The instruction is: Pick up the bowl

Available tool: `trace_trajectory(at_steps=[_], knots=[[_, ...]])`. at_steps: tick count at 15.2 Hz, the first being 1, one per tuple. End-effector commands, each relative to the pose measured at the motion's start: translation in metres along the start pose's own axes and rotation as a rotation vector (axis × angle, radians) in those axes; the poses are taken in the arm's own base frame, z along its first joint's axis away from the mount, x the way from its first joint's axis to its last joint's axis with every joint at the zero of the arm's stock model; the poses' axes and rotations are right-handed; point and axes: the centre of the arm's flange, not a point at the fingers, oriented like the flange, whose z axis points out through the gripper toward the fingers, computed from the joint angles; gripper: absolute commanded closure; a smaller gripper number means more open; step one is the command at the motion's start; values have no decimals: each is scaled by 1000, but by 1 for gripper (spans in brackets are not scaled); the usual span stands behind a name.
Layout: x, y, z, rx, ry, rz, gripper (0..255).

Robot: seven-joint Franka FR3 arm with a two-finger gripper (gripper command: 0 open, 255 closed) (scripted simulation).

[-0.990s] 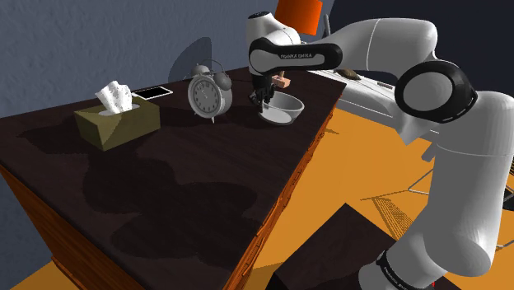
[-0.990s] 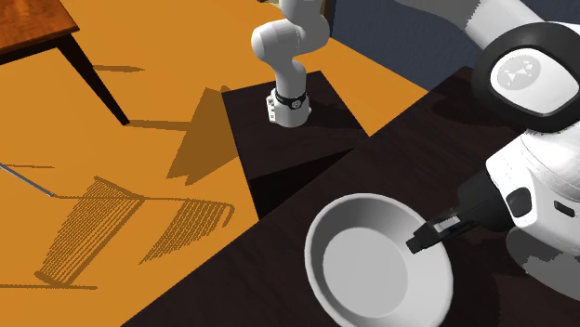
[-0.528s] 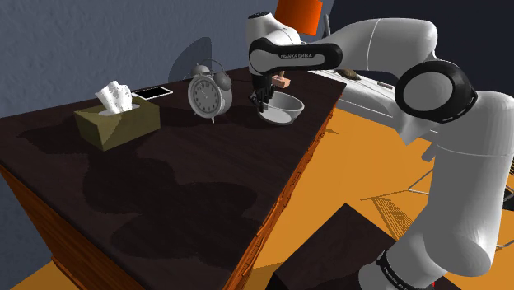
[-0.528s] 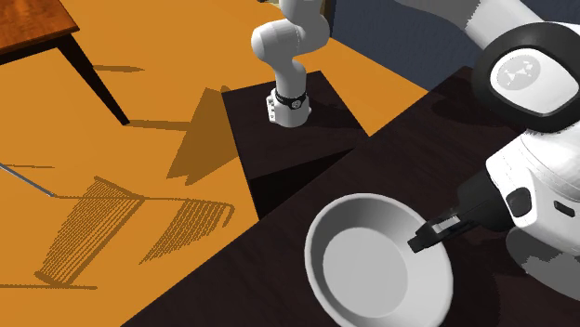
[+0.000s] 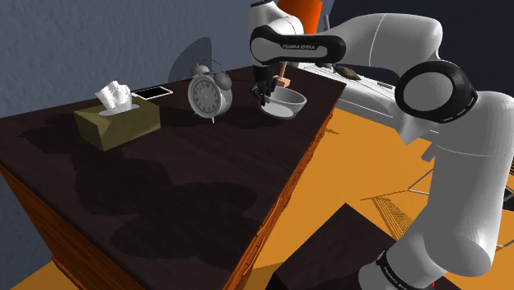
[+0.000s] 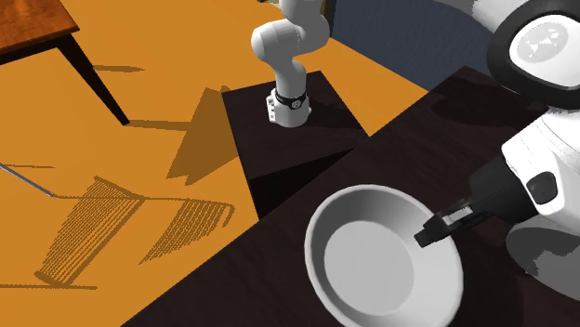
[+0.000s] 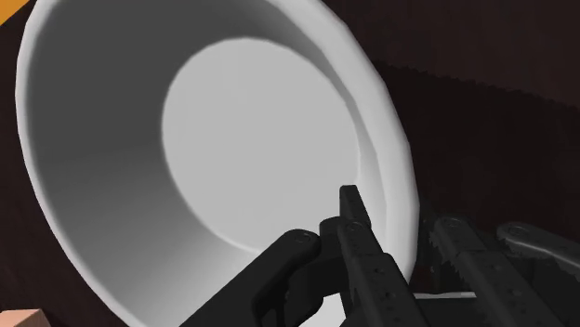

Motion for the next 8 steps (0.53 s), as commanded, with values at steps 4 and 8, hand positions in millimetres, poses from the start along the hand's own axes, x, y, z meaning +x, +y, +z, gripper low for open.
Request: trace_trajectory(at_steps=[4,8], knots=[[0,9,-26,0,1,1,255],[-1,16,-46,0,1,1,255]])
